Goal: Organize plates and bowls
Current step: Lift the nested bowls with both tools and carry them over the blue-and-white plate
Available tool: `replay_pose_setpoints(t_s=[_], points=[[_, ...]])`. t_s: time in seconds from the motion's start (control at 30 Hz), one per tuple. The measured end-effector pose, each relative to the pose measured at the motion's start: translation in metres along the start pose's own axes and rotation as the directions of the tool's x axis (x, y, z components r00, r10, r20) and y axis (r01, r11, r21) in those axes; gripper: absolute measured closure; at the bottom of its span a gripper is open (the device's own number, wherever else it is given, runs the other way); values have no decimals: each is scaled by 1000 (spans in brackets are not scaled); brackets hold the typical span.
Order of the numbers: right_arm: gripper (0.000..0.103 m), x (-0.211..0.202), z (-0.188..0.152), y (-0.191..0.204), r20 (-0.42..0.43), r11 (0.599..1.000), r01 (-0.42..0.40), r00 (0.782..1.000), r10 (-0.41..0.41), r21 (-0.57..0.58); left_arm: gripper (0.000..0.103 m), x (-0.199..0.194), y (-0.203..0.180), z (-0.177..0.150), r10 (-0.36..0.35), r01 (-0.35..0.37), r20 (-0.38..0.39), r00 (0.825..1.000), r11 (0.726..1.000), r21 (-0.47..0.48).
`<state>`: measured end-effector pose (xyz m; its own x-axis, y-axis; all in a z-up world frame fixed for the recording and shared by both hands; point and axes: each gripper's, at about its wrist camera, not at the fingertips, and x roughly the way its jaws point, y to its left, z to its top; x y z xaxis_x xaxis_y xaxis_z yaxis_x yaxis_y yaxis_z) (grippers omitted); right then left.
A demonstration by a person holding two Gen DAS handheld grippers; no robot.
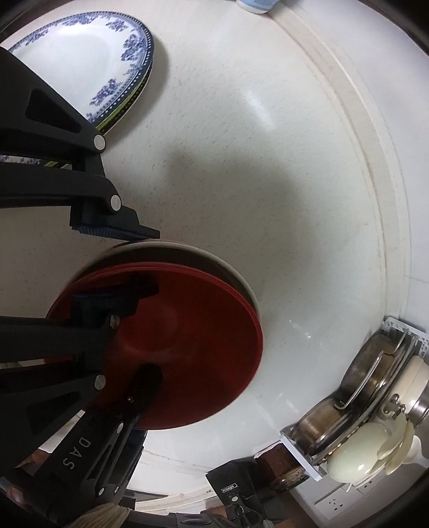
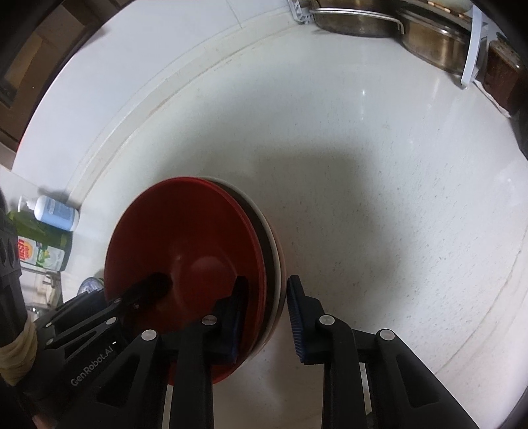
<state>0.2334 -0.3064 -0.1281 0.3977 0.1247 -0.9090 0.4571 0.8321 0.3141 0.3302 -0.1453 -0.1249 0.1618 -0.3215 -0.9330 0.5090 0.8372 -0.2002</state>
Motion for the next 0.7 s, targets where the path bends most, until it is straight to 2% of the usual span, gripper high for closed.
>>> replay_pose_setpoints(t_s=[0.43, 0.7], points=[[79, 0, 1, 9, -6, 1000, 28, 1000, -28, -12, 78, -3, 3, -4, -11, 11, -4, 1000, 999, -45], [79, -16, -2, 25, 25, 998, 15, 1000, -13, -62, 78, -33, 17, -12, -2, 6, 49, 999, 996, -84]])
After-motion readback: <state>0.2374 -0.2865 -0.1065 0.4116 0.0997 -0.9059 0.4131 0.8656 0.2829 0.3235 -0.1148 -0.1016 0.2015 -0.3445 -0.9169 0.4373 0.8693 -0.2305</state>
